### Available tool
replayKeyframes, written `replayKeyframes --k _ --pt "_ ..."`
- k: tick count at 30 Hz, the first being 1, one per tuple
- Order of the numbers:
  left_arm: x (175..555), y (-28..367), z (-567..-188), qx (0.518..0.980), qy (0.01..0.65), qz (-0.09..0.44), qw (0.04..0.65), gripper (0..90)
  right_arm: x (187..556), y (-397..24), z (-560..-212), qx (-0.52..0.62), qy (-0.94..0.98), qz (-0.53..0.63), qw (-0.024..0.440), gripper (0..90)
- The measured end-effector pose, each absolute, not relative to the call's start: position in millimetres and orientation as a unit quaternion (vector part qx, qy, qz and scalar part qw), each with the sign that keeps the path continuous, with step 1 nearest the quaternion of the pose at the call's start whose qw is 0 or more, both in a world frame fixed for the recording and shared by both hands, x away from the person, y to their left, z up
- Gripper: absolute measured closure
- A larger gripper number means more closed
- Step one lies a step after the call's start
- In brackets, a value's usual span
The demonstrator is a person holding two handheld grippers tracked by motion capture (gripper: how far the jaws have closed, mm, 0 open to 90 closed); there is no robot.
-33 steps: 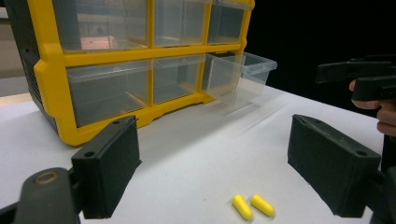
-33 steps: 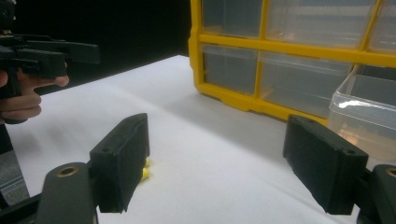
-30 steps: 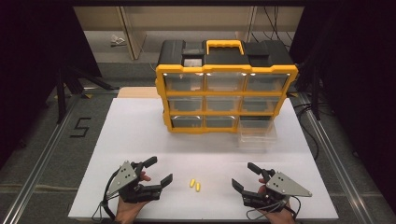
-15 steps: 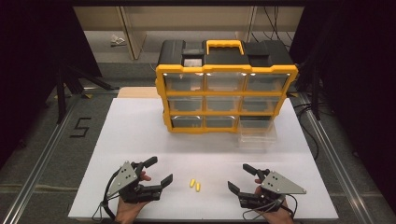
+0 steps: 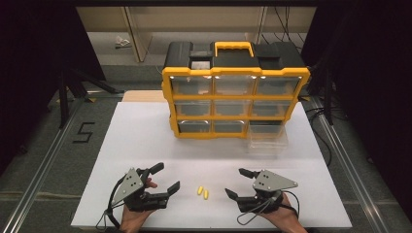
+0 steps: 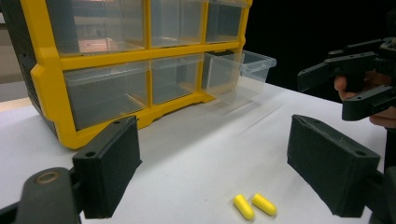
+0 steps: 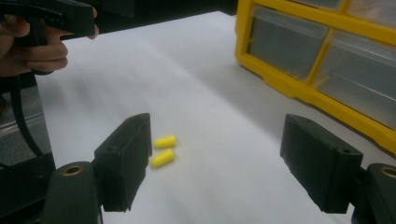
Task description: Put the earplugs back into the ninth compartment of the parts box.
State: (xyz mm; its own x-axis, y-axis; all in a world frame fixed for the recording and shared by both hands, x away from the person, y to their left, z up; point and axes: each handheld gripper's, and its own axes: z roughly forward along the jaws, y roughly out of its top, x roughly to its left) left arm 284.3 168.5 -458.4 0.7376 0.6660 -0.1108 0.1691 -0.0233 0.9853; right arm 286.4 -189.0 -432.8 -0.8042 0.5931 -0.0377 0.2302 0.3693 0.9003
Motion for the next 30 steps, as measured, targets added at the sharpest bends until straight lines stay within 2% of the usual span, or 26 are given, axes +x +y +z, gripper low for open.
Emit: replayKeyframes --k 18,30 --pt "283.8 169.1 -457.7 0.687 0.301 0.201 0.630 16.9 309.0 -141.3 -438.4 0.206 0.879 0.412 0.124 28.7" --pt "283.6 168.9 -457.4 0.687 0.300 0.200 0.631 17.0 324.5 -116.2 -456.6 0.168 0.921 0.342 0.086 37.9"
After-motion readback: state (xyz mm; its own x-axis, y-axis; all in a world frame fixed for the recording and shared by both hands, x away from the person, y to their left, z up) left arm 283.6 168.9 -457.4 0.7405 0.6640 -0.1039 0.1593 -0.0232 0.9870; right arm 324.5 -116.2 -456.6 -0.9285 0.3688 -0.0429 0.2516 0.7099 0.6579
